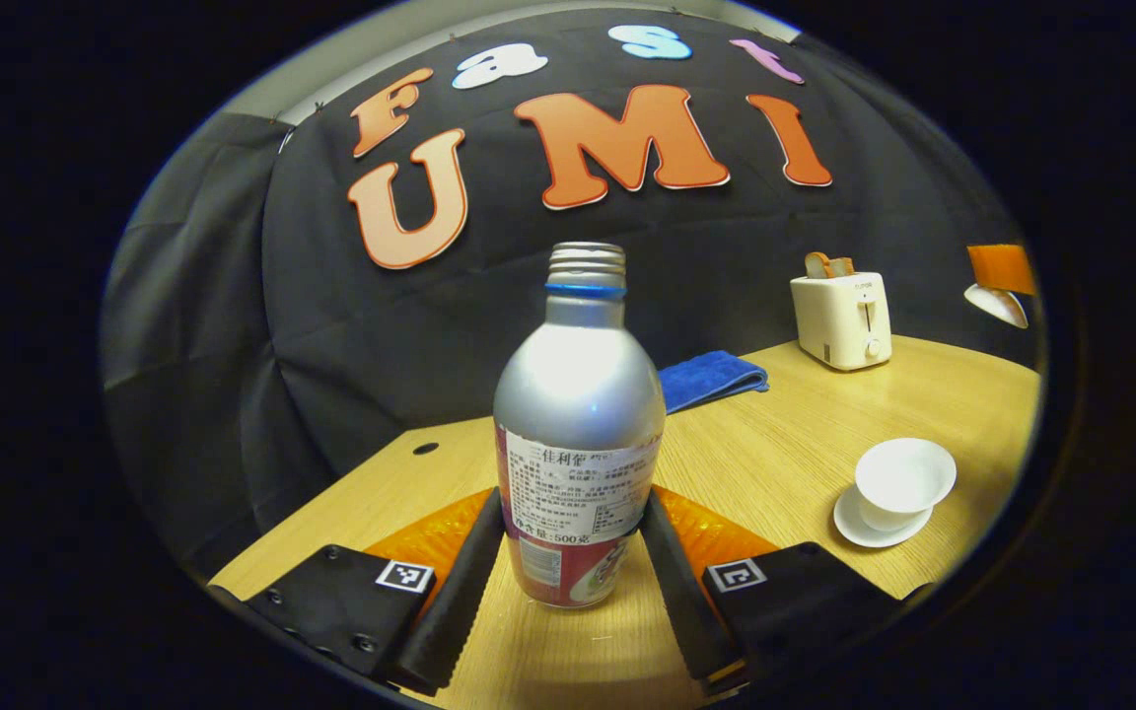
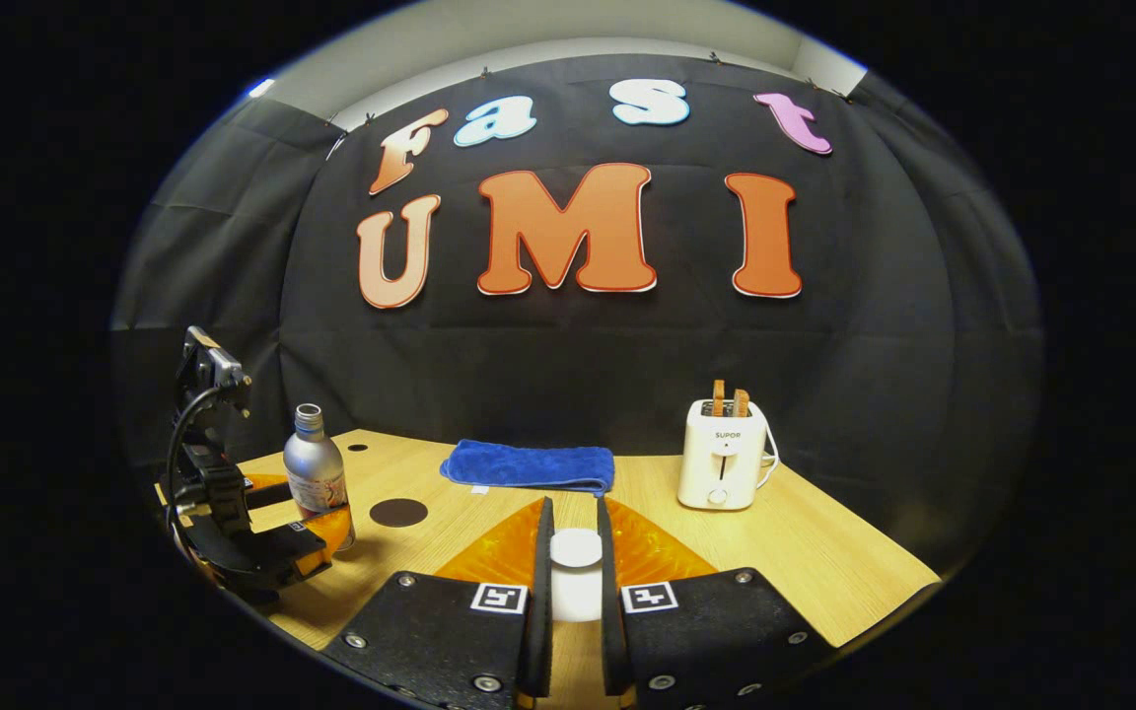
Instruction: Open the teacup lid with one hand, grasp the water bottle and pour water into the teacup with the other hand; after pouring, place the water bottle on the coaster and then close the teacup lid.
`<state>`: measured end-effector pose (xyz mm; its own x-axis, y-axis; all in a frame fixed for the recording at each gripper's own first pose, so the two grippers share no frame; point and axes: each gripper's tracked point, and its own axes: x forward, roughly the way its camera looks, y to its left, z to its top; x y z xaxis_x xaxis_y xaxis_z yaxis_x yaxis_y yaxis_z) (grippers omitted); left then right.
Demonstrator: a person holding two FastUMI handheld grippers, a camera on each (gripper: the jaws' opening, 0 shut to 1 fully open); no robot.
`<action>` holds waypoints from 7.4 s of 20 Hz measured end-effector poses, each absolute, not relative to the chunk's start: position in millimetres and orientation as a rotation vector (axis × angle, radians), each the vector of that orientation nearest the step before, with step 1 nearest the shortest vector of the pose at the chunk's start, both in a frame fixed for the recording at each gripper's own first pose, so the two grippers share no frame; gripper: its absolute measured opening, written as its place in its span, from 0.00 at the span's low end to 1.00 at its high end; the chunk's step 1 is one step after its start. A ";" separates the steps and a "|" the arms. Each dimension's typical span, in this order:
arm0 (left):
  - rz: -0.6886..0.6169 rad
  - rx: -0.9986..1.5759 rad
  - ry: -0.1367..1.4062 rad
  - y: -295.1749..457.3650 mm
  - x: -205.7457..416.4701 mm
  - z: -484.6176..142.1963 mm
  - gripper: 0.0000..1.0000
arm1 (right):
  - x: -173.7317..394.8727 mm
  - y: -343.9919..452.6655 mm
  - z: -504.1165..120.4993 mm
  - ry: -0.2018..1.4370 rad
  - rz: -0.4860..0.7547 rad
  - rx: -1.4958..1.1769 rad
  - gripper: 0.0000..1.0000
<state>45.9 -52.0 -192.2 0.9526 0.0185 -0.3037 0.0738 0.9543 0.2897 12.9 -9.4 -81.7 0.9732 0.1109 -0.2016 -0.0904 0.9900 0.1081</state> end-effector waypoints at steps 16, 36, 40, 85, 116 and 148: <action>-0.177 0.865 0.237 -100.9 50.1 -213.2 0.84 | -1.7 -68.0 -77.0 0.182 -0.003 0.109 0.21; -0.288 1.421 0.026 -132.1 62.0 -201.7 0.84 | -4.7 -84.8 -84.3 0.185 -0.031 0.093 0.21; -0.314 1.494 -0.002 -137.9 63.1 -202.4 0.84 | -5.4 -87.2 -85.0 0.186 -0.033 0.092 0.21; -0.316 1.894 -0.238 -161.8 94.8 -134.6 0.83 | -6.7 -94.6 -105.1 0.199 -0.035 0.111 0.21; -0.353 2.033 -0.342 -197.4 88.0 -144.2 0.82 | -13.6 -87.9 -112.8 0.208 0.002 0.101 0.20; -0.013 0.730 -0.176 -64.0 109.2 -25.4 0.82 | 31.5 42.1 -122.6 0.245 0.175 0.057 0.21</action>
<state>109.2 -64.0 -25.4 0.9852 -0.0734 0.1551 -0.0491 0.7456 0.6646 31.5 42.1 -122.6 0.9550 0.1787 -0.2366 -0.1650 0.9833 0.0770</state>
